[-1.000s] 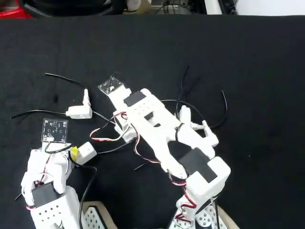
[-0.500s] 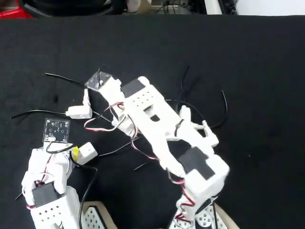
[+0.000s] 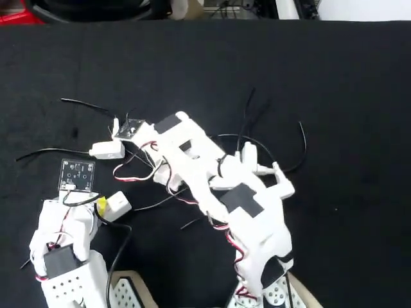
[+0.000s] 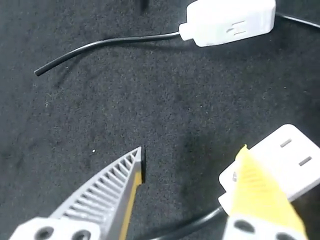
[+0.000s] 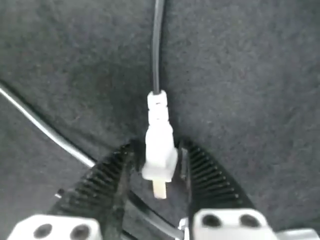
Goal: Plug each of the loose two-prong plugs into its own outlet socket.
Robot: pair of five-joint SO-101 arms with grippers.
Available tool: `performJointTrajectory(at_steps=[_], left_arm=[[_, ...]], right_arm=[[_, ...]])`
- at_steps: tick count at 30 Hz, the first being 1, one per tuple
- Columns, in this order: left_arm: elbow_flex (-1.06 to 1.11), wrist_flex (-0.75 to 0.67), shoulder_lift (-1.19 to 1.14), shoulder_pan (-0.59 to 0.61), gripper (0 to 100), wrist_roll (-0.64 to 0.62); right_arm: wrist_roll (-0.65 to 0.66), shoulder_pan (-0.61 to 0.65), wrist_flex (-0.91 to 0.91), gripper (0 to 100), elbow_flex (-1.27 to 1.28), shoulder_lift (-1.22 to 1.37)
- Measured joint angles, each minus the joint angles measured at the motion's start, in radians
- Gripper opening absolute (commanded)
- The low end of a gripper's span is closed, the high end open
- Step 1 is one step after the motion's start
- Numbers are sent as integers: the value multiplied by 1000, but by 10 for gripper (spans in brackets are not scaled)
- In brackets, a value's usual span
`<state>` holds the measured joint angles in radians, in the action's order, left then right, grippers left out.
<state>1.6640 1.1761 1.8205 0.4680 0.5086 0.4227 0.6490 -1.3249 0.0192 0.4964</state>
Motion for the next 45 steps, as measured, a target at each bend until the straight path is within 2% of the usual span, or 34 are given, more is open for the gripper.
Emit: performJointTrajectory(at_steps=[4, 8, 10, 14, 16, 21, 29, 36, 45], left_arm=[[0, 0, 0, 0, 291, 0], [0, 0, 0, 0, 291, 0], [0, 0, 0, 0, 291, 0], [0, 0, 0, 0, 290, 0], [0, 0, 0, 0, 290, 0], [0, 0, 0, 0, 290, 0], [0, 0, 0, 0, 290, 0], [0, 0, 0, 0, 290, 0], [0, 0, 0, 0, 290, 0]], right_arm=[[14, 0, -2, 123, -5, -2], [98, 9, -37, 126, -5, -28], [137, 26, -52, 167, -5, -41], [203, 61, -74, 310, -5, -41], [239, 78, -74, 329, -5, -41], [255, 81, -84, 253, -100, -21], [255, 54, -167, 38, -262, 140], [250, 54, -253, 10, -359, 192], [94, 43, -319, 11, -408, 144]])
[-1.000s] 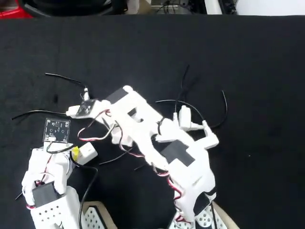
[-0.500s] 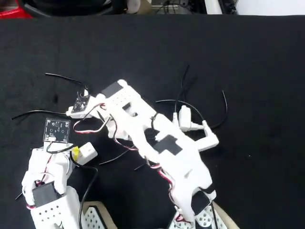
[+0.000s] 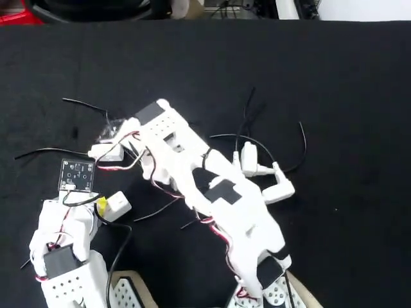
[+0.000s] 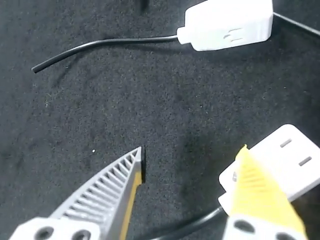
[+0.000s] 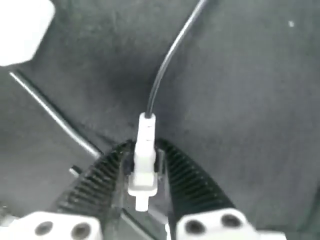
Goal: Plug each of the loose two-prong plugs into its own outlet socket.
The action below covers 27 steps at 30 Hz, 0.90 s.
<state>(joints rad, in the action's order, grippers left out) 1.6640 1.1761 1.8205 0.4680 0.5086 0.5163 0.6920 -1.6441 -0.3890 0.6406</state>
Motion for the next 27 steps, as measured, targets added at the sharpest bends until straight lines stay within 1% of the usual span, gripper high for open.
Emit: performJointTrajectory(at_steps=[5, 9, 16, 20, 22, 24, 26, 27], left_arm=[[0, 0, 0, 0, 290, 0], [0, 0, 0, 0, 289, 0], [2, 0, 0, 0, 289, 0], [-2, 0, 0, 0, 289, -5], [-32, 15, -3, -5, 289, -44], [-94, 15, -9, -8, 291, -114], [-186, 15, -8, -17, 292, -172], [-232, 15, -3, -40, 292, -199]], right_arm=[[-120, -29, -5, 11, 15, -203], [-212, -68, 112, 11, 153, -427], [-264, -66, 370, 11, 634, -905], [-290, -31, 517, 11, 910, -1212], [-295, 11, 618, 11, 1059, -1355], [-295, 68, 752, 11, 1211, -1478], [-295, 109, 899, 11, 1367, -1560], [-295, 121, 971, 11, 1436, -1582]])
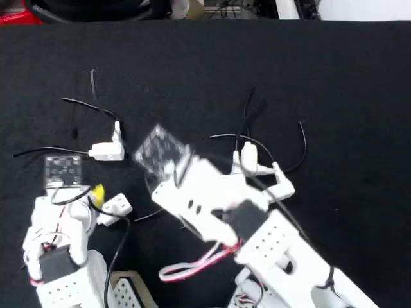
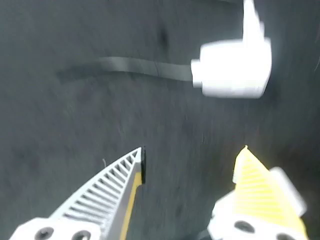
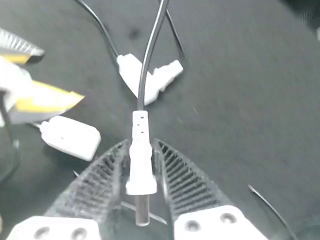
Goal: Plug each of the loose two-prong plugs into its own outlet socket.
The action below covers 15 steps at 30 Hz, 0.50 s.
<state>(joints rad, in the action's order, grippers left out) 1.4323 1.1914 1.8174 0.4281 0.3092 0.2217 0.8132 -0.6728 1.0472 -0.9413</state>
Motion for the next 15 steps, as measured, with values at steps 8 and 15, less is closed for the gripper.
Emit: performJointTrajectory(at_steps=[8, 15], left_arm=[[-84, -6, -3, -457, 290, -106], [-83, -66, -3, -569, 292, -112]], right_arm=[[2, 43, 183, 11, 161, -34], [3, 35, 181, 11, 190, -46]])
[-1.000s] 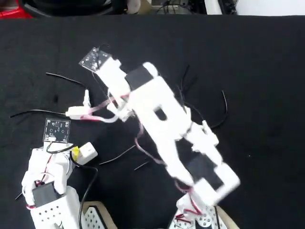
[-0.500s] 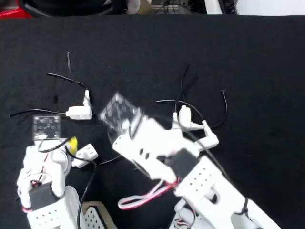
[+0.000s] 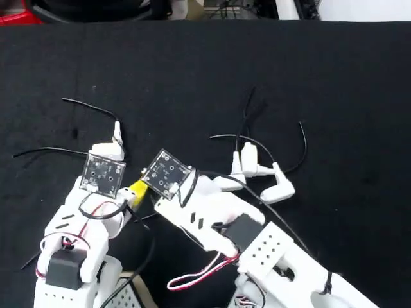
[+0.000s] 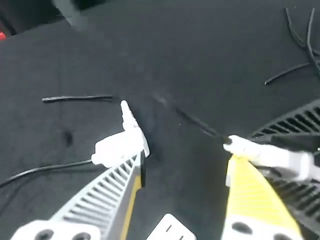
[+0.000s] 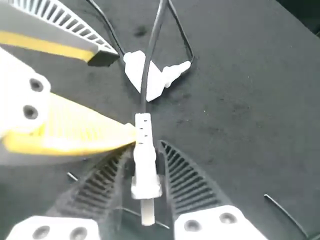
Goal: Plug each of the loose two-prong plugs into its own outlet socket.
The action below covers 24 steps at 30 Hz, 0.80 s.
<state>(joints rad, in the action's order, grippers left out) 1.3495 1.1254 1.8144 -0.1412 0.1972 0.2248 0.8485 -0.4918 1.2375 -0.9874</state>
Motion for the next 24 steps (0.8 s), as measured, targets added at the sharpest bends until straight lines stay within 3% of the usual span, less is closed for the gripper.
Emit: performJointTrajectory(at_steps=[24], left_arm=[[-54, -14, -2, -57, 294, 0]], right_arm=[[0, -5, 0, 11, 14, -18]])
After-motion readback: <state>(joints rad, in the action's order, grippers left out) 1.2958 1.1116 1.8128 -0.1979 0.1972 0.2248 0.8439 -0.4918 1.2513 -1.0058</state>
